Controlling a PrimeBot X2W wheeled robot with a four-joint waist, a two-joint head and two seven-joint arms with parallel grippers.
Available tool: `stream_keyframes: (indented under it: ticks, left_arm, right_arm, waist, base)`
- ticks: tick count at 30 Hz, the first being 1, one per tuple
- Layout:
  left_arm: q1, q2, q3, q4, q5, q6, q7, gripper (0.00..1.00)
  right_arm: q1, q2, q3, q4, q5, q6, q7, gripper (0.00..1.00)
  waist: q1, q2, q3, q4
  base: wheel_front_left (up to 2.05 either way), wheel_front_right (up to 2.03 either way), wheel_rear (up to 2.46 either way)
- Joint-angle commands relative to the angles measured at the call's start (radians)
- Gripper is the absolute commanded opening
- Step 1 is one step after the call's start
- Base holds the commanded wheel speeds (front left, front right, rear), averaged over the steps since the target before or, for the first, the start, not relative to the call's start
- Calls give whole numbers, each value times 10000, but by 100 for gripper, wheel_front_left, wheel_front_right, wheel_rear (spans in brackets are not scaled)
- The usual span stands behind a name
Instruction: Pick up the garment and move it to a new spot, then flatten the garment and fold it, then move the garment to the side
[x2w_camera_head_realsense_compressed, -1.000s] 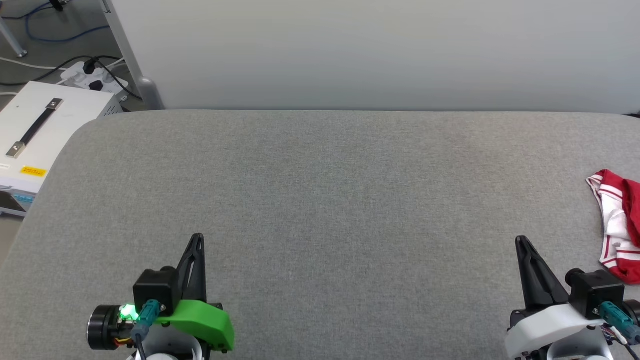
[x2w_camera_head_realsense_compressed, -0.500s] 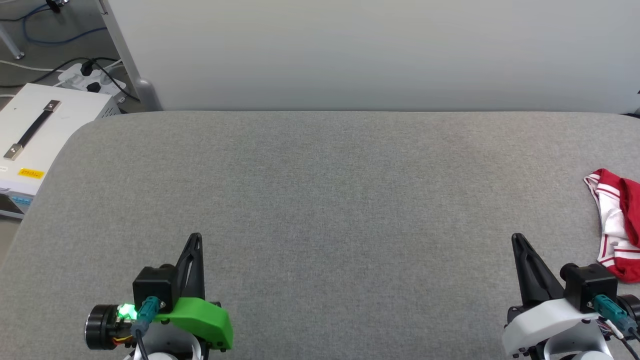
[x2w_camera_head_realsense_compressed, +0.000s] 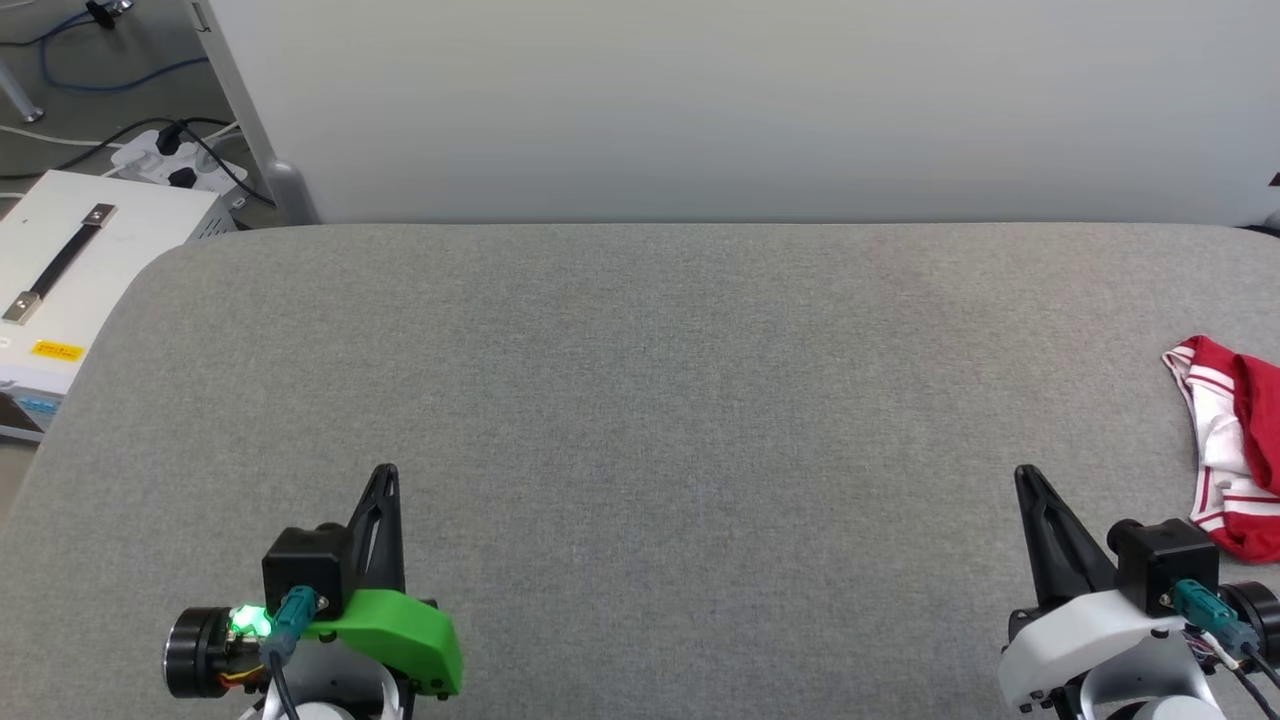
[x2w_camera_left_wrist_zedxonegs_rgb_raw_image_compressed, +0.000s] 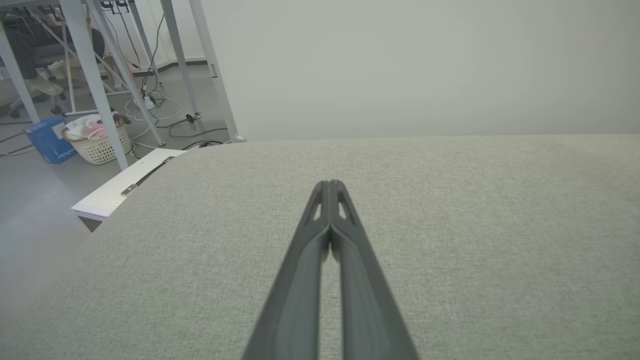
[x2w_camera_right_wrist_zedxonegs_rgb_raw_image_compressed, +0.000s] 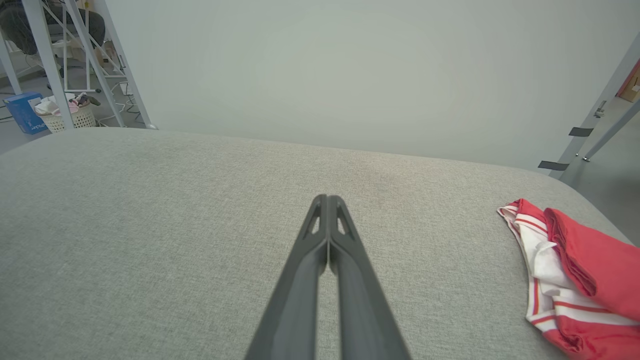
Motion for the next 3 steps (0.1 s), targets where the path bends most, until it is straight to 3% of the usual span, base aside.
stream_keyframes:
  ticks: [1,3]
  left_arm:
    - [-77,-51,48,-58,105,75,75,0]
    - [-79,-52,56,-77,120,85,115,0]
  right_arm:
    - [-222,19,29,22,-75,-6,61,0]
    - [-240,21,37,23,-102,-6,102,0]
  waist:
    - [0,0,-2,-5]
    - [0,0,-4,-13]
  base:
    - [0,0,0]
    - [0,0,0]
